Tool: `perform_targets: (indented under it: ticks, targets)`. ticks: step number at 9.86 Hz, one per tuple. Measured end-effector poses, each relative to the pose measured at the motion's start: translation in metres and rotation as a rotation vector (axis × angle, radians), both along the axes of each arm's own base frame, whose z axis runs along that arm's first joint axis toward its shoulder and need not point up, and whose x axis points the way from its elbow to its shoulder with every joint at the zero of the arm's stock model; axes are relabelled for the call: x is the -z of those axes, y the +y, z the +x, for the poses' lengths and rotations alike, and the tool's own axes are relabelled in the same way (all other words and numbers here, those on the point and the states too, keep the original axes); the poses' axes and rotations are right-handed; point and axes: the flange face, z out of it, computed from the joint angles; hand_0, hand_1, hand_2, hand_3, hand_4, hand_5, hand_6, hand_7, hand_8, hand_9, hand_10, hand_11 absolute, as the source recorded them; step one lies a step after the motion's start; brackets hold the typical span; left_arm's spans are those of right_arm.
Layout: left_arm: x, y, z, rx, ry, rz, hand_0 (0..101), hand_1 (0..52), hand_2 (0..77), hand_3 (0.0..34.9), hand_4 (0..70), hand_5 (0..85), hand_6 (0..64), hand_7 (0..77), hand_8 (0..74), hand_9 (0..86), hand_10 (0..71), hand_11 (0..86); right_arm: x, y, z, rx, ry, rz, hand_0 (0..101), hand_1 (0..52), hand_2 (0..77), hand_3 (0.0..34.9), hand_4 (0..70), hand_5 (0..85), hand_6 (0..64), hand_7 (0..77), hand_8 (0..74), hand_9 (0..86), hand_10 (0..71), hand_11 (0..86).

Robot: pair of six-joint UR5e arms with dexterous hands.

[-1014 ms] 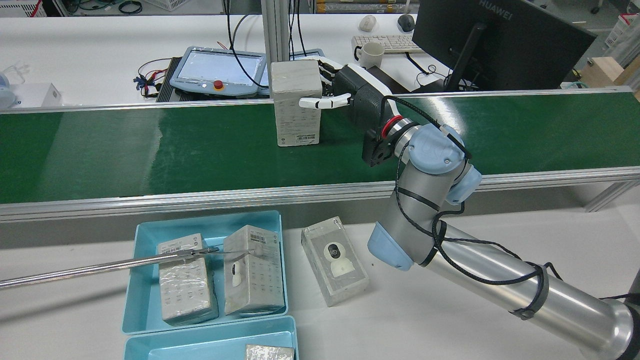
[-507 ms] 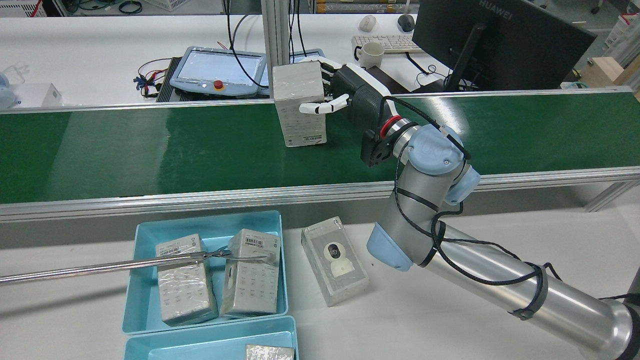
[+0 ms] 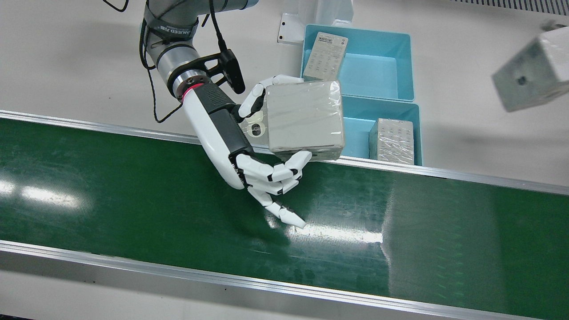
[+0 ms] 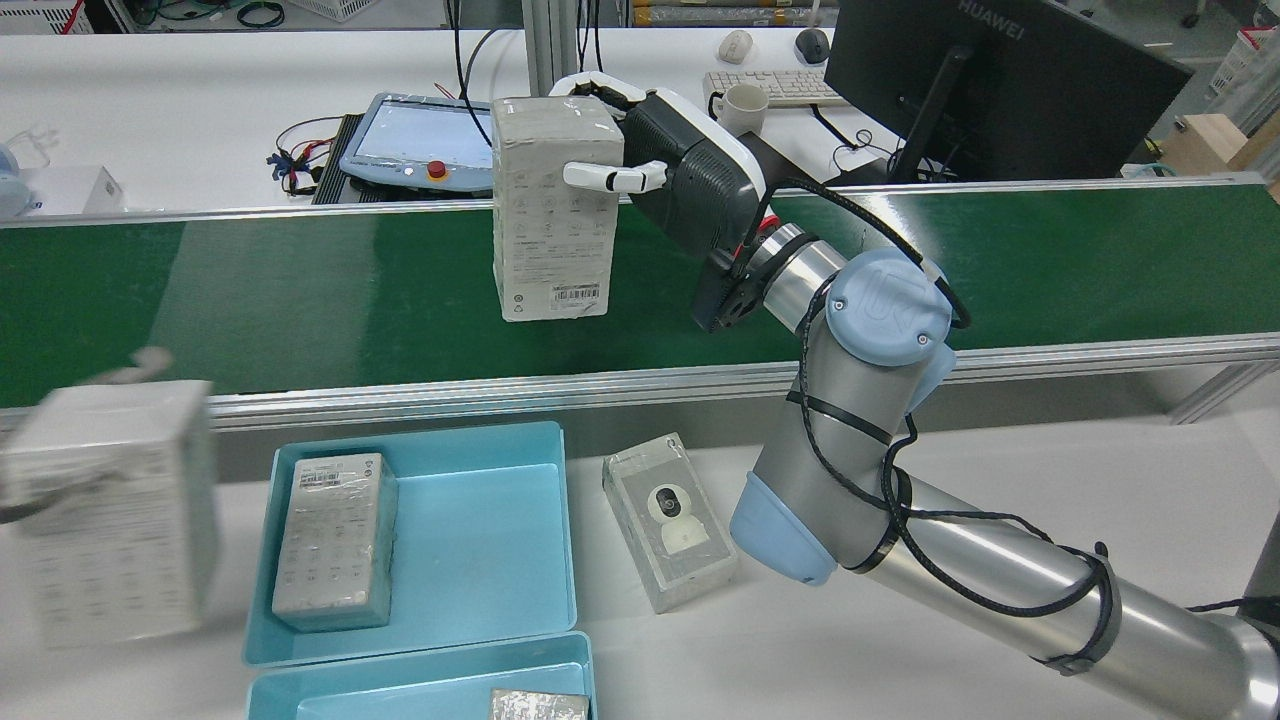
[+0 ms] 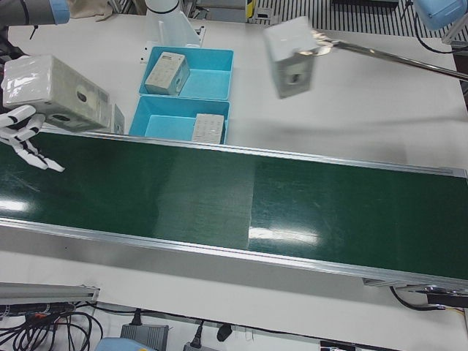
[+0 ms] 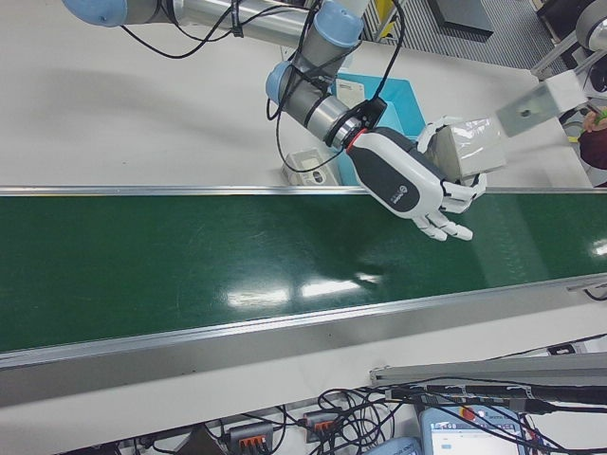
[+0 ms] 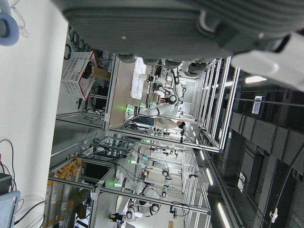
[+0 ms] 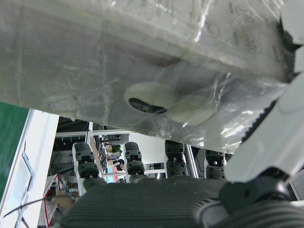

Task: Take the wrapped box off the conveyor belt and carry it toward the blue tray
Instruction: 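Lift the held box off the belt and swing it toward the blue tray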

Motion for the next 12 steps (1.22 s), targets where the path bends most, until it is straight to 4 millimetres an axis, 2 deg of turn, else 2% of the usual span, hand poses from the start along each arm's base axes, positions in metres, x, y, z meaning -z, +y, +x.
perform_targets:
  ticks: [3, 4, 5, 6, 7, 10, 12]
  targets:
    - [0.0, 0.0, 0.0, 0.0, 0.0, 0.0, 0, 0.0, 0.5, 0.0, 0.5, 0.5, 0.5, 0.5, 0.5, 0.0, 0.5, 0.0, 0.021, 0.059, -0.041, 0.083, -0.058, 0.019, 45, 3.8, 34.4, 29.7, 27.3, 43.6, 25.6, 58.4, 7.1, 16.4, 10.4, 14.2]
    - [0.0, 0.0, 0.0, 0.0, 0.0, 0.0, 0, 0.0, 0.5, 0.0, 0.5, 0.5, 0.5, 0.5, 0.5, 0.0, 0.5, 0.0, 0.024, 0.076, -0.057, 0.113, -0.065, 0.019, 45, 3.8, 34.4, 29.9, 26.2, 44.7, 24.5, 58.4, 5.5, 14.7, 6.5, 13.1]
    - [0.0, 0.0, 0.0, 0.0, 0.0, 0.0, 0, 0.0, 1.1, 0.0, 0.5, 0.5, 0.5, 0.5, 0.0, 0.5, 0.5, 0.0, 0.025, 0.092, -0.071, 0.144, -0.068, 0.019, 46, 4.4, 34.4, 29.0, 26.2, 44.7, 20.2, 50.2, 2.2, 8.2, 7.1, 12.0]
    - [0.0, 0.0, 0.0, 0.0, 0.0, 0.0, 0, 0.0, 0.5, 0.0, 0.5, 0.5, 0.5, 0.5, 0.5, 0.5, 0.5, 0.0, 0.026, 0.104, -0.083, 0.168, -0.07, 0.019, 46, 4.4, 34.4, 29.0, 26.2, 44.7, 20.2, 50.2, 2.2, 8.2, 7.1, 12.0]
    - [0.0, 0.0, 0.0, 0.0, 0.0, 0.0, 0, 0.0, 0.5, 0.0, 0.5, 0.5, 0.5, 0.5, 0.0, 0.5, 0.5, 0.0, 0.026, 0.11, -0.089, 0.181, -0.07, 0.019, 46, 4.4, 34.4, 30.3, 26.2, 44.7, 8.7, 33.3, 0.5, 6.0, 4.9, 6.5]
    - [0.0, 0.0, 0.0, 0.0, 0.0, 0.0, 0, 0.0, 1.1, 0.0, 0.5, 0.5, 0.0, 0.5, 0.0, 0.0, 0.5, 0.0, 0.025, 0.115, -0.093, 0.191, -0.069, 0.018, 46, 4.4, 34.4, 30.3, 26.2, 44.7, 7.1, 30.0, 0.5, 4.9, 4.9, 7.1]
    - [0.0, 0.0, 0.0, 0.0, 0.0, 0.0, 0, 0.0, 1.1, 0.0, 0.5, 0.5, 0.0, 0.5, 0.5, 0.0, 0.5, 0.0, 0.025, 0.116, -0.093, 0.192, -0.07, 0.017, 46, 4.9, 34.4, 30.3, 26.2, 44.7, 3.8, 28.4, 0.5, 3.3, 2.7, 4.9]
